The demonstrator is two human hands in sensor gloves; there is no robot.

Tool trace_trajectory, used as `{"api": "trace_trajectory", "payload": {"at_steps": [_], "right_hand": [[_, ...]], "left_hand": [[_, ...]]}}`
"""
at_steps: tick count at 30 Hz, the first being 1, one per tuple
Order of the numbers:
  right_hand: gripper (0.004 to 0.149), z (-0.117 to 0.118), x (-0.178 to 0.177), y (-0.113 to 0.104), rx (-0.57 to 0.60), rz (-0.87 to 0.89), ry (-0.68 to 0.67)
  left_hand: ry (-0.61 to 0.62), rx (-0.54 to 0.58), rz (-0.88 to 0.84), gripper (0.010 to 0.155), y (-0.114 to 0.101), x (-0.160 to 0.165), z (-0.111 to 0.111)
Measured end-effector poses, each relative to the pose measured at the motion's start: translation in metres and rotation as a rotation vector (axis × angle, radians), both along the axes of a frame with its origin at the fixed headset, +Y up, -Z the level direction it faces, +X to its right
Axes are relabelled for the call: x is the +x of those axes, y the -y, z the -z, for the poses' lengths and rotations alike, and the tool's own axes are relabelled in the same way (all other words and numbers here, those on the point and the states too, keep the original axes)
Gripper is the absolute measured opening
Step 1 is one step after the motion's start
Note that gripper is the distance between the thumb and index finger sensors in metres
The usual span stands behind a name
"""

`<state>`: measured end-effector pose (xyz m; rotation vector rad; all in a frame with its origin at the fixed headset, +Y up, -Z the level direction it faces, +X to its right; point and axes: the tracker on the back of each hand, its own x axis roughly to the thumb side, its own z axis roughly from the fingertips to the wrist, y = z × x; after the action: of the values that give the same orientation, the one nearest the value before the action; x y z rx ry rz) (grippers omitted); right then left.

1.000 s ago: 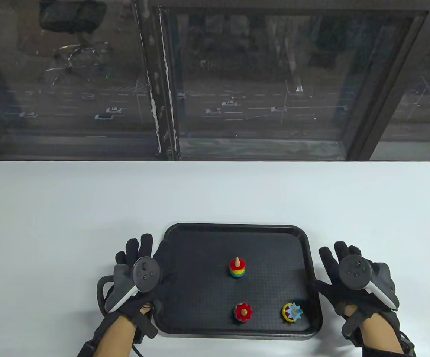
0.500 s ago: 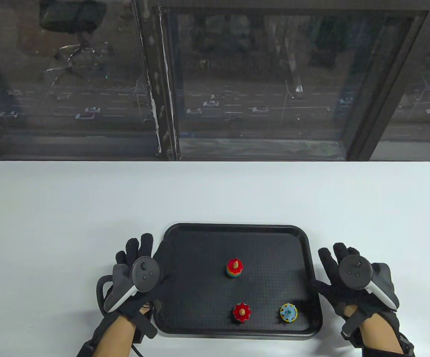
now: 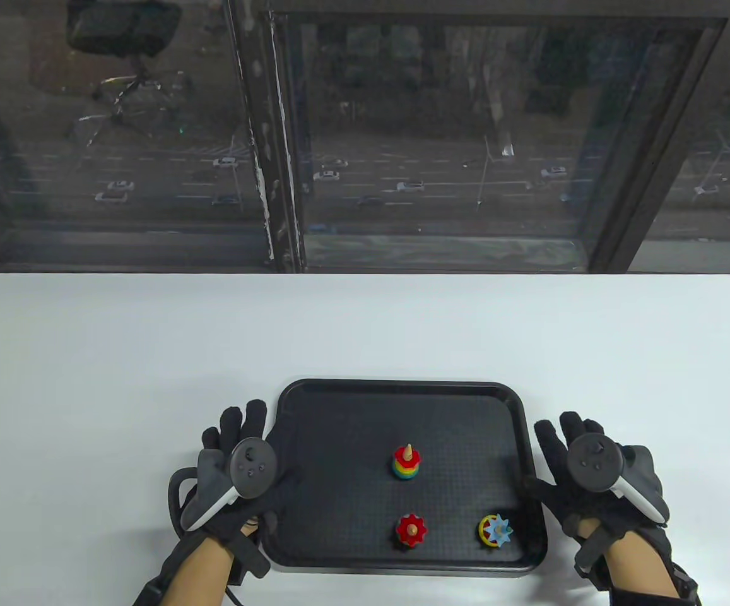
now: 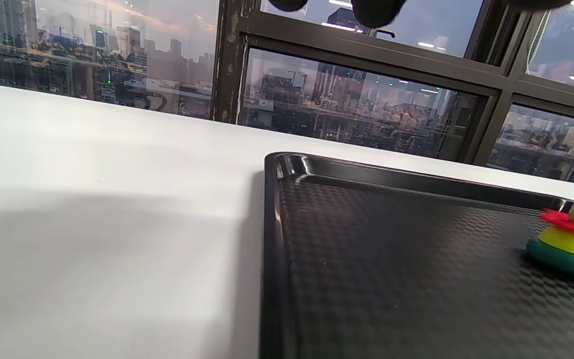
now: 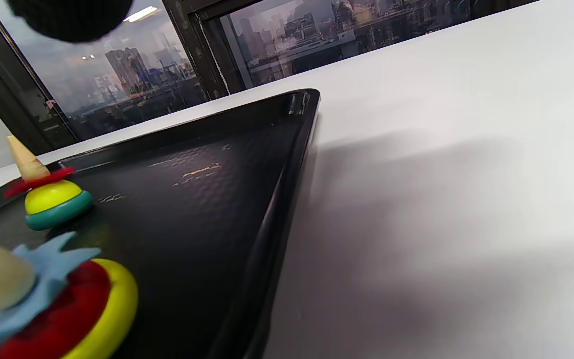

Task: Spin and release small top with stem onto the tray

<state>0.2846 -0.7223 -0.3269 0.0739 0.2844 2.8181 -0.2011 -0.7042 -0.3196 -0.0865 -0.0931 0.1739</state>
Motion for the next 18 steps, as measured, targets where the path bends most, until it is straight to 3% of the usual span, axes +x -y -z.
{"api": "trace_trajectory", "payload": {"at_steps": [18], "right_hand": [[0.085,-0.0028,-0.0021,-0.0042,0.06,-0.029,0.001]], "left_hand": [[-0.007,-0.009,0.006,0.082,0.0,0.0008,-0.0011]]}}
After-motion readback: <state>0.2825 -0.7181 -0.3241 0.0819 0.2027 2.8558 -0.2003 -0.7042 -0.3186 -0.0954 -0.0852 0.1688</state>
